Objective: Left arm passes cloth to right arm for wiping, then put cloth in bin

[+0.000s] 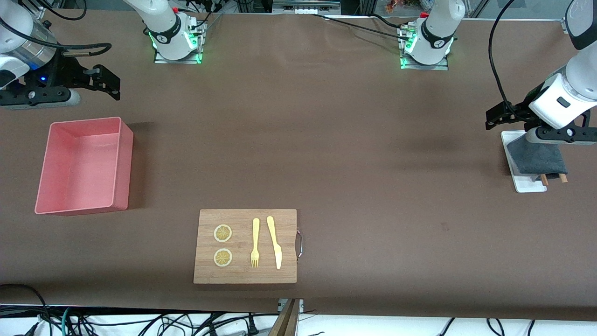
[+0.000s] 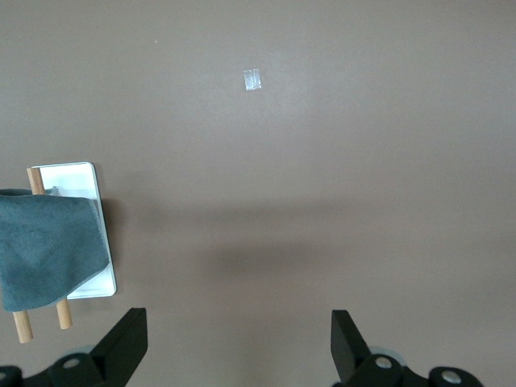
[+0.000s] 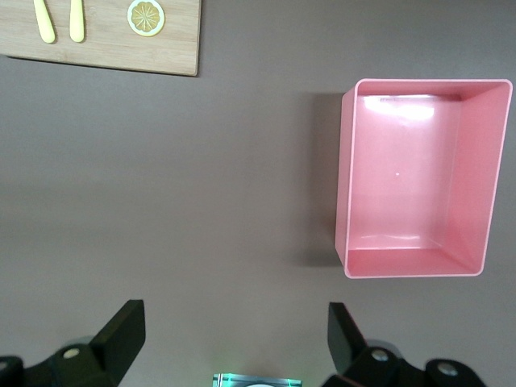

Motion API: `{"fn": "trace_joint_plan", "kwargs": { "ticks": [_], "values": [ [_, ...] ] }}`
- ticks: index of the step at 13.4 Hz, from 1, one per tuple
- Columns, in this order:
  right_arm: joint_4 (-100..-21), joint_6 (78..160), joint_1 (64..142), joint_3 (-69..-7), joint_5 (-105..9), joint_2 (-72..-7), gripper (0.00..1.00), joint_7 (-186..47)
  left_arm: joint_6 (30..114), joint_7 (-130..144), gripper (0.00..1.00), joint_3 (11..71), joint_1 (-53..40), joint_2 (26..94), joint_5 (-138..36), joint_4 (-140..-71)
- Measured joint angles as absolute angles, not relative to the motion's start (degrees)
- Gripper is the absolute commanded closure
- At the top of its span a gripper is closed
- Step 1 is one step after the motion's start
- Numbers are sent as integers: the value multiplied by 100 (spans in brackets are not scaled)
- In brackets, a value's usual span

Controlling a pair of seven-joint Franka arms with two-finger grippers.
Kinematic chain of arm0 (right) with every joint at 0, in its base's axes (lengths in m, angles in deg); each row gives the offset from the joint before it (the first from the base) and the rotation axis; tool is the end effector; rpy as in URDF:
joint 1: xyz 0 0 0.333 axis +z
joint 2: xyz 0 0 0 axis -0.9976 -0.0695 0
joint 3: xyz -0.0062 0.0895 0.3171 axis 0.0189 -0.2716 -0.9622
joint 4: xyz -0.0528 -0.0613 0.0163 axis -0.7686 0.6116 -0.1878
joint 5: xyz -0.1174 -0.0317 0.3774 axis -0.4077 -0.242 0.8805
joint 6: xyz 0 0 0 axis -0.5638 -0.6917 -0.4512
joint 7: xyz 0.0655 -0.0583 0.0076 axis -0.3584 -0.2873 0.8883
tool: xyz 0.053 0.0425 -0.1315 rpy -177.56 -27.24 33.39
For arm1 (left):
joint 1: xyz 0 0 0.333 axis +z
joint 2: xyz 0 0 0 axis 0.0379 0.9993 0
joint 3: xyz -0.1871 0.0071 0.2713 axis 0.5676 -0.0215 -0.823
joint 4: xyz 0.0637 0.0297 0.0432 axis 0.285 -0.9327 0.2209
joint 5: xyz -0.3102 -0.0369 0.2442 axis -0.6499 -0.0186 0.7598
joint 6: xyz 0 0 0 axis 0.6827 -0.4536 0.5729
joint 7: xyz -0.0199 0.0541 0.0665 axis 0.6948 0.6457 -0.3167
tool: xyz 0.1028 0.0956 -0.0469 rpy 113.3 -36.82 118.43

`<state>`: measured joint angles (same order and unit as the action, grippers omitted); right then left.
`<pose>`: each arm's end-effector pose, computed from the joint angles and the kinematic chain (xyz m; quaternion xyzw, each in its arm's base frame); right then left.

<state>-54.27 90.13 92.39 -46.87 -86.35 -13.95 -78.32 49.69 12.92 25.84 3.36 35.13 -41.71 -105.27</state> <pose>0.5306 0.0859 0.5917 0.9980 0.0501 -0.0331 0.0207 0.5575 -0.0164 0.5254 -0.9992 0.0091 0.0391 0.0023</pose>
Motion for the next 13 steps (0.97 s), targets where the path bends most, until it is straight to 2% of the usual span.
{"fn": "trace_joint_plan", "kwargs": {
  "ticks": [13],
  "values": [
    [-5427,9013,9239,-4687,-8635,-1398,0,-7833,4886,1306,0,2586,302,3601,-4171,-10516]
  ]
}}
